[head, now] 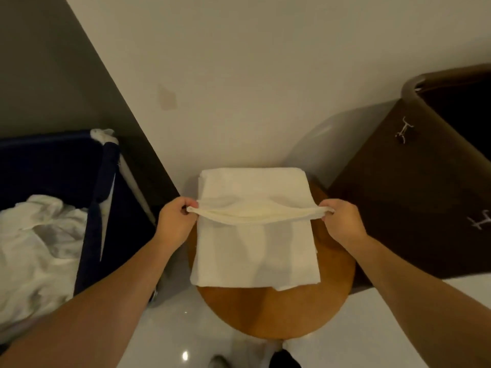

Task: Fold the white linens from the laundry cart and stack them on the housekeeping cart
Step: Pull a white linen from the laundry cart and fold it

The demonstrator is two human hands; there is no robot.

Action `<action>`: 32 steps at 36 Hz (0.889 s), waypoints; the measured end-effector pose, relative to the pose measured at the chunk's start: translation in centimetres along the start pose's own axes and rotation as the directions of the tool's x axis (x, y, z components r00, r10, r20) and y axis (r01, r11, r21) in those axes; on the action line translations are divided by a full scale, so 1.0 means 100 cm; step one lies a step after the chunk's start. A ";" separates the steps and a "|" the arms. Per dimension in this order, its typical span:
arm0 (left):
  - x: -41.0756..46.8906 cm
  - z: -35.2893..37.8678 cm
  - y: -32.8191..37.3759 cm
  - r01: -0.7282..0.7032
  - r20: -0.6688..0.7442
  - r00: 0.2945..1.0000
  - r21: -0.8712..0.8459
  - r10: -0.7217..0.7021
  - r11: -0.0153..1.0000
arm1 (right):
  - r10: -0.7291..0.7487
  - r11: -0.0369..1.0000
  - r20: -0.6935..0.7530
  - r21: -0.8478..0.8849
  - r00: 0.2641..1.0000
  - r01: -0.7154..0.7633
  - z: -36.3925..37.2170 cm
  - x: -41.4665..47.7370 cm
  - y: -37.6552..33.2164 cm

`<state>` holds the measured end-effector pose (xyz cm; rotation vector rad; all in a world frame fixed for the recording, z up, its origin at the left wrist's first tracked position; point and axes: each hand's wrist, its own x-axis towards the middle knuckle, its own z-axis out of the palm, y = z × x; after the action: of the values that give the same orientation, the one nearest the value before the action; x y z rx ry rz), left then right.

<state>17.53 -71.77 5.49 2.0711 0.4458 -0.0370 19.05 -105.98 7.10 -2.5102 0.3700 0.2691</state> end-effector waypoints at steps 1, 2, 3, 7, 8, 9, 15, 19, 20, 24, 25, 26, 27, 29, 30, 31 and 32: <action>-0.008 0.002 -0.012 -0.014 0.037 0.999 0.015 0.014 1.000 | 0.032 0.999 0.019 0.015 0.999 -0.032 0.009 -0.008 0.007; -0.015 0.004 -0.024 -0.032 0.070 0.997 0.032 0.030 0.999 | 0.049 0.999 0.033 0.003 0.998 -0.049 0.019 -0.015 0.016; -0.022 0.006 -0.037 -0.053 0.097 0.994 0.043 0.048 0.998 | 0.047 0.999 0.044 -0.011 0.998 -0.046 0.030 -0.020 0.025; -0.040 0.018 -0.085 -0.089 0.183 0.980 0.082 0.073 0.993 | 0.117 0.993 0.116 -0.043 0.986 -0.113 0.073 -0.032 0.067; -0.043 0.022 -0.097 -0.088 0.188 0.980 0.100 0.068 0.991 | 0.103 0.992 0.113 -0.082 0.988 -0.094 0.082 -0.034 0.077; -0.044 0.026 -0.110 -0.077 0.187 0.981 0.124 0.053 0.989 | 0.086 0.989 0.120 -0.126 0.989 -0.071 0.092 -0.037 0.085; -0.047 0.049 -0.161 0.040 0.300 0.944 0.318 -0.140 0.947 | 0.411 0.899 0.295 -0.290 0.863 -0.329 0.129 -0.031 0.106; -0.045 0.059 -0.160 -0.054 0.156 0.987 0.502 -0.028 0.863 | 0.117 0.893 0.198 -0.449 0.973 -0.016 0.131 -0.027 0.095; -0.044 0.062 -0.157 -0.148 0.140 0.987 0.550 0.084 0.822 | -0.014 0.874 0.154 -0.479 0.988 0.087 0.131 -0.028 0.092; -0.028 0.091 -0.131 -0.333 0.274 0.940 0.593 0.205 0.733 | -0.351 0.832 0.133 -0.410 0.927 0.374 0.150 0.001 0.063; -0.022 0.100 -0.127 -0.331 0.305 0.937 0.609 0.172 0.721 | -0.372 0.814 0.179 -0.409 0.911 0.413 0.158 0.008 0.054; -0.015 0.109 -0.124 -0.328 0.326 0.935 0.635 0.143 0.699 | -0.372 0.794 0.225 -0.425 0.900 0.435 0.167 0.015 0.045; -0.009 0.118 -0.125 -0.326 0.347 0.932 0.662 0.109 0.675 | -0.356 0.775 0.269 -0.449 0.895 0.444 0.176 0.021 0.040; 0.000 0.132 -0.134 -0.320 0.369 0.927 0.698 0.061 0.640 | -0.328 0.727 0.347 -0.501 0.879 0.469 0.194 0.029 0.036; 0.004 0.138 -0.141 -0.316 0.376 0.926 0.713 0.038 0.626 | -0.324 0.707 0.367 -0.518 0.872 0.481 0.202 0.032 0.039; 0.005 0.142 -0.149 -0.306 0.383 0.924 0.725 0.008 0.617 | -0.329 0.692 0.380 -0.527 0.865 0.494 0.207 0.036 0.043; 0.006 0.147 -0.157 -0.295 0.388 0.921 0.735 -0.022 0.610 | -0.330 0.678 0.390 -0.535 0.859 0.504 0.210 0.039 0.049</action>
<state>15.18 -76.79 -15.31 2.8860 -0.0031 -0.6245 18.89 -98.52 -13.54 -3.0471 -0.5114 0.6123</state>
